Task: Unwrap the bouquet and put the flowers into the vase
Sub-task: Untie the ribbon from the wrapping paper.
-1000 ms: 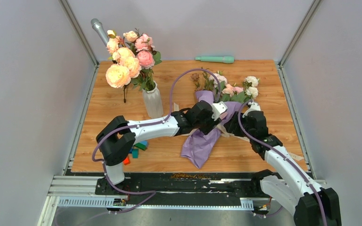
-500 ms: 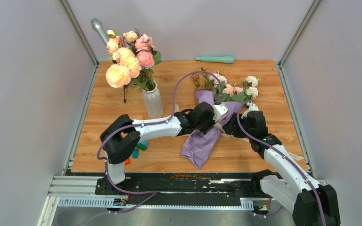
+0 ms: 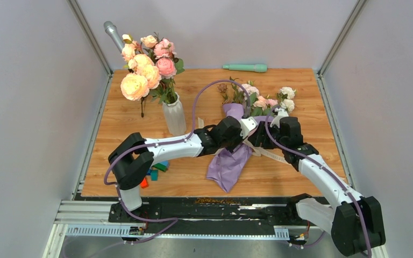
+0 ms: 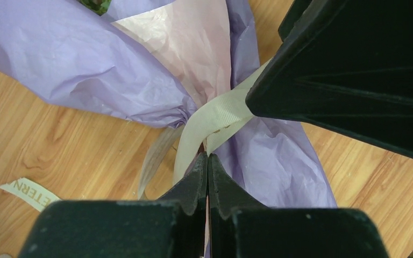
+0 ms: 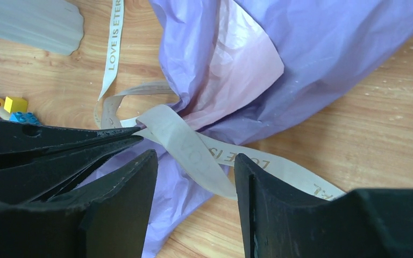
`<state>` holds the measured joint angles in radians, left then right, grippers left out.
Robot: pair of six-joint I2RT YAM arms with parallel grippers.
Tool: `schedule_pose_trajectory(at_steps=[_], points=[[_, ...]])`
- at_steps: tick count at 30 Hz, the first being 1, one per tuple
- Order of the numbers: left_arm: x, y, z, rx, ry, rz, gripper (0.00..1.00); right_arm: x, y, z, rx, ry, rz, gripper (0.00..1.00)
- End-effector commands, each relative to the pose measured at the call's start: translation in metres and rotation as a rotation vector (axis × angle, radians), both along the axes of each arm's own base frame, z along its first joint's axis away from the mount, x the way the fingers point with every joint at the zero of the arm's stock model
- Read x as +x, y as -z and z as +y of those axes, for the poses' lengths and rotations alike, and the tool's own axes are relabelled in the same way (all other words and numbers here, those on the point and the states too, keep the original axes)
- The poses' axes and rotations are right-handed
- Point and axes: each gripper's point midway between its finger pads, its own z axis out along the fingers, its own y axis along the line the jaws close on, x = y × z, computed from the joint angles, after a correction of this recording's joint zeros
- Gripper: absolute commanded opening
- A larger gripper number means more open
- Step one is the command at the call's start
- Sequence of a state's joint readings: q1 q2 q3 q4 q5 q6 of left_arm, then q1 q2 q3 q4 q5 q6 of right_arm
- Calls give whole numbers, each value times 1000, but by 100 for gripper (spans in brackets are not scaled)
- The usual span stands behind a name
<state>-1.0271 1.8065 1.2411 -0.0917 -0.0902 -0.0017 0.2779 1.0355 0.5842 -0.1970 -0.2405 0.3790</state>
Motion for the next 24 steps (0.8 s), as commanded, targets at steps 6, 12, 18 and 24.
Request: schedule_pose_trajectory(at_steps=[6,12,18,24], points=[[2,-37,3,-92,-41,-47,1,15,-23,26,63,-147,-90,58],[3,-40,3,-98,-43,-49,0,19,-12,30,61,-169,-69,58],[2,-42,2,-96,-42,-48,0,24,1,25,25,-145,-50,52],[5,-43,4,-99,-71,-46,0,30,5,16,-10,-91,-45,21]])
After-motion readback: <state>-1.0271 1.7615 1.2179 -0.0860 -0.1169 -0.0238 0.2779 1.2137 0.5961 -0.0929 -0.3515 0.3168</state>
